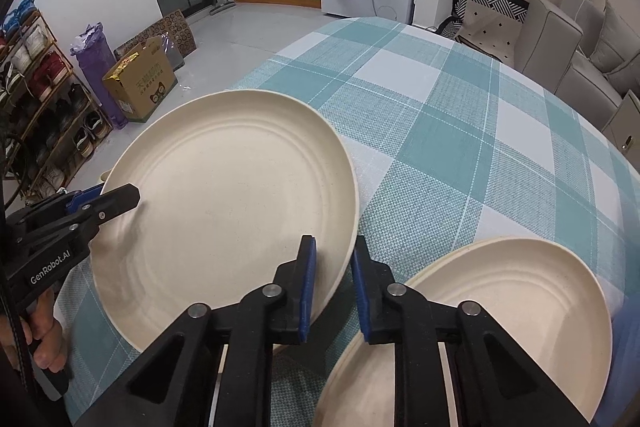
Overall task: Organize plates and bowls
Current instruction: 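Close the left gripper on a cream plate rim while the right gripper grips another, then lift and carry the cream plate with the left tool while the right tool carries its plate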
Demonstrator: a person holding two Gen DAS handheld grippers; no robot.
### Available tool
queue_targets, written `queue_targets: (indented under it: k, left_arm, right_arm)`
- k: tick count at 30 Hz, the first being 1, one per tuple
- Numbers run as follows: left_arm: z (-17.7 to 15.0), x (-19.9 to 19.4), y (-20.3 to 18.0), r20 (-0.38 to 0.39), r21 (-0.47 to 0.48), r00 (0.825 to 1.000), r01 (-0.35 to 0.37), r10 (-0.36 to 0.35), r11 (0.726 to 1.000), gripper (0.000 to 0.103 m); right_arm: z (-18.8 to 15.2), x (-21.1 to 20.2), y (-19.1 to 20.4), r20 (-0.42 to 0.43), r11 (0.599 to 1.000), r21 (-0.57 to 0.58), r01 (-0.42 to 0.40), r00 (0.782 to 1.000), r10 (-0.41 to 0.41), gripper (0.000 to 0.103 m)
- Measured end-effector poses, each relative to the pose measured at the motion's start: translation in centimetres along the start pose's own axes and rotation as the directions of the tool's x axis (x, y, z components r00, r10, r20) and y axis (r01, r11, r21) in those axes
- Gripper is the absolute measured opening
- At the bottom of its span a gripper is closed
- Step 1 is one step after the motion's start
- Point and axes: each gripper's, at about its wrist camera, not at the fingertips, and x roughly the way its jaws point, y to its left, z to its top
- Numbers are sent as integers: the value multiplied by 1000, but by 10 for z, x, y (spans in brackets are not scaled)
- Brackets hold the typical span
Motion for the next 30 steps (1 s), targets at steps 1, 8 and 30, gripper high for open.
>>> queue_targets:
  k: [1,8,30]
  left_arm:
    - [0,0,2,1,-7,1000,7,-7,1000,20]
    - [0,-3,0,12,4,1000,-8,8,1000,17]
    - [6,-47,-19,93,30,995,22,-25,999,17]
  right_arm:
    - [0,0,0,-2,1000,-1,2,1000,-2,16]
    - [-1,-3,1,12,1000,-7,14,1000,-14,16]
    - [-7,-61,-2,105,999,-5,41,994,-40,16]
